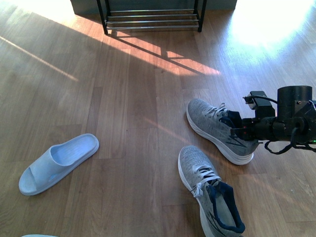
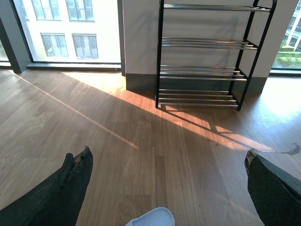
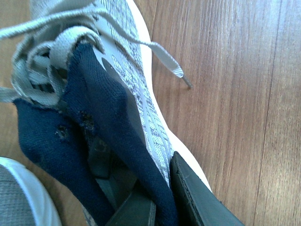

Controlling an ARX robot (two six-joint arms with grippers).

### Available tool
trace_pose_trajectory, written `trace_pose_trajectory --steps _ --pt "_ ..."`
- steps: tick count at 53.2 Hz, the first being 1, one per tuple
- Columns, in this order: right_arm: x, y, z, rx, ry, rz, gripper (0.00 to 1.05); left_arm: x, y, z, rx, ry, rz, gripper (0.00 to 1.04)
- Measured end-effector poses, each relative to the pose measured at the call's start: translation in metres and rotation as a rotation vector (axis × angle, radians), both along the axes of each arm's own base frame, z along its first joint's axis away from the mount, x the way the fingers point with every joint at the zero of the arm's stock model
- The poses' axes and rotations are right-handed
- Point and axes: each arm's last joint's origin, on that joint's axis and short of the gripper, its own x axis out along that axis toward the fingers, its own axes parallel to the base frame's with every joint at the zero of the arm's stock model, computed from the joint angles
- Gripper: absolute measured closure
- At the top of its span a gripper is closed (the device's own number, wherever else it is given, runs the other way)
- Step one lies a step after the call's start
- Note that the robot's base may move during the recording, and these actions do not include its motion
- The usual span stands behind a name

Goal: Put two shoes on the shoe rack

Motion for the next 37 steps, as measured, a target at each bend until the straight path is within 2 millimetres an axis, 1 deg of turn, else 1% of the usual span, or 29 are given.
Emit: trace_pose_trajectory --steps 4,10,11,12,14,15,16,17,20,21,23,24,26,27,29,30,33,37 --pt "-0.007 0.000 0.013 0.027 -0.032 -0.039 0.98 0.000 0.000 0.000 0.000 0.000 0.000 0.09" --pt "-0.017 -0.004 0.048 0.060 -0.109 -0.093 0.98 0.000 0.000 0.000 0.000 0.000 0.000 0.09" --pt "-0.020 -0.005 0.057 0.067 -0.128 -0.105 0.98 0.000 0.000 0.000 0.000 0.000 0.000 0.09" --pt "-0.021 -0.006 0.062 0.073 -0.138 -0.113 0.98 0.000 0.000 0.000 0.000 0.000 0.000 0.09" --pt "-0.027 -0.009 0.082 0.083 -0.177 -0.133 0.98 0.000 0.000 0.000 0.000 0.000 0.000 0.09" --pt "-0.031 -0.011 0.093 0.089 -0.197 -0.143 0.98 0.000 0.000 0.000 0.000 0.000 0.000 0.09" --pt "-0.037 -0.014 0.109 0.103 -0.223 -0.161 0.98 0.000 0.000 0.000 0.000 0.000 0.000 0.09" --pt "-0.040 -0.015 0.114 0.106 -0.231 -0.166 0.98 0.000 0.000 0.000 0.000 0.000 0.000 0.09" --pt "-0.054 -0.019 0.146 0.123 -0.276 -0.190 0.98 0.000 0.000 0.000 0.000 0.000 0.000 0.09" --pt "-0.058 -0.020 0.151 0.126 -0.282 -0.194 0.98 0.000 0.000 0.000 0.000 0.000 0.000 0.09" --pt "-0.070 -0.021 0.171 0.140 -0.304 -0.203 0.98 0.000 0.000 0.000 0.000 0.000 0.000 0.09" --pt "-0.073 -0.021 0.175 0.143 -0.310 -0.204 0.98 0.000 0.000 0.000 0.000 0.000 0.000 0.09" --pt "-0.087 -0.020 0.193 0.152 -0.325 -0.206 0.98 0.000 0.000 0.000 0.000 0.000 0.000 0.09" --pt "-0.098 -0.020 0.204 0.158 -0.333 -0.208 0.98 0.000 0.000 0.000 0.000 0.000 0.000 0.09" --pt "-0.113 -0.019 0.219 0.166 -0.339 -0.205 0.98 0.000 0.000 0.000 0.000 0.000 0.000 0.09" --pt "-0.124 -0.018 0.228 0.171 -0.343 -0.204 0.98 0.000 0.000 0.000 0.000 0.000 0.000 0.09" --pt "-0.149 -0.017 0.248 0.186 -0.354 -0.203 0.98 0.000 0.000 0.000 0.000 0.000 0.000 0.09" --pt "-0.172 -0.018 0.269 0.195 -0.388 -0.208 0.98 0.000 0.000 0.000 0.000 0.000 0.000 0.09"
